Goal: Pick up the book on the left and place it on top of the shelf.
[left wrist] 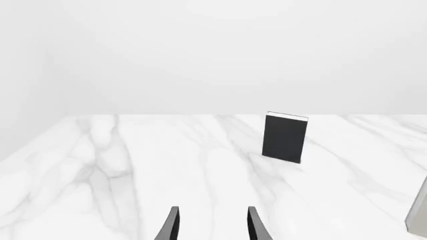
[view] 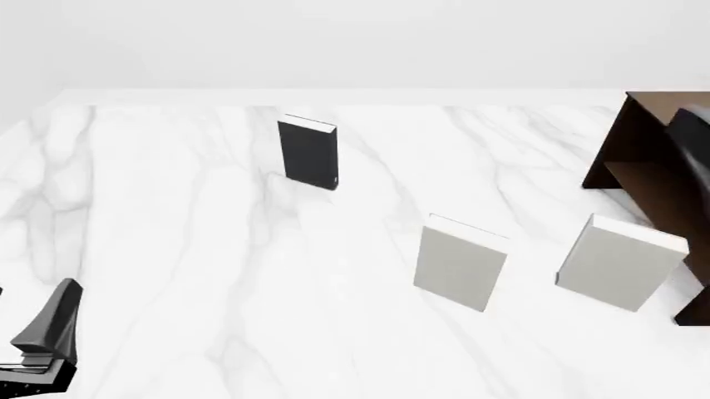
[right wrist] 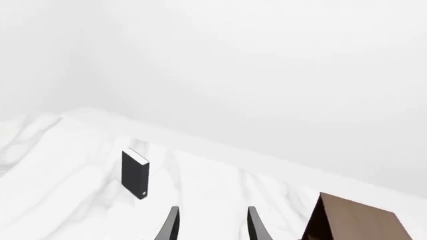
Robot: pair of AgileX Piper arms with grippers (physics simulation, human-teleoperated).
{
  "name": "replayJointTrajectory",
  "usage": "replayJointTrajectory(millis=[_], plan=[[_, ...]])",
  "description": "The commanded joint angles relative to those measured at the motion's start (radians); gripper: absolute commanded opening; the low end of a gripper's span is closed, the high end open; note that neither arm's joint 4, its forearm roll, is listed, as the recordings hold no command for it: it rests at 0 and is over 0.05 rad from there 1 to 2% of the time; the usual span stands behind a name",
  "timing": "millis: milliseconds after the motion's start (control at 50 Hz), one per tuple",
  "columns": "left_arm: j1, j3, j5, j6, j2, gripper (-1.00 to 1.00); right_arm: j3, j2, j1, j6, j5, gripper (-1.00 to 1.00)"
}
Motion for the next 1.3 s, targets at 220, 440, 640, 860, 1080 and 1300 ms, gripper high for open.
replayJointTrajectory(millis=[220,440,640,860,1080,1300], plan=[[0.000,0.000,0.000,0.000,0.000,1.00,-0.107,0.296,0.103,-0.075,-0.108,1.00],[0.000,0.000,0.000,0.000,0.000,1.00,-0.098,0.441,0.147,-0.081,-0.216,1.00],[0.000,0.000,0.000,0.000,0.000,1.00,-0.122,0.570,0.183,-0.082,-0.278,1.00],[0.000,0.000,0.000,0.000,0.000,1.00,-0.157,0.655,0.201,-0.098,-0.302,1.00],[0.000,0.000,0.000,0.000,0.000,1.00,-0.203,0.742,0.213,-0.111,-0.324,1.00],[0.000,0.000,0.000,0.000,0.000,1.00,-0.254,0.834,0.223,-0.105,-0.348,1.00]])
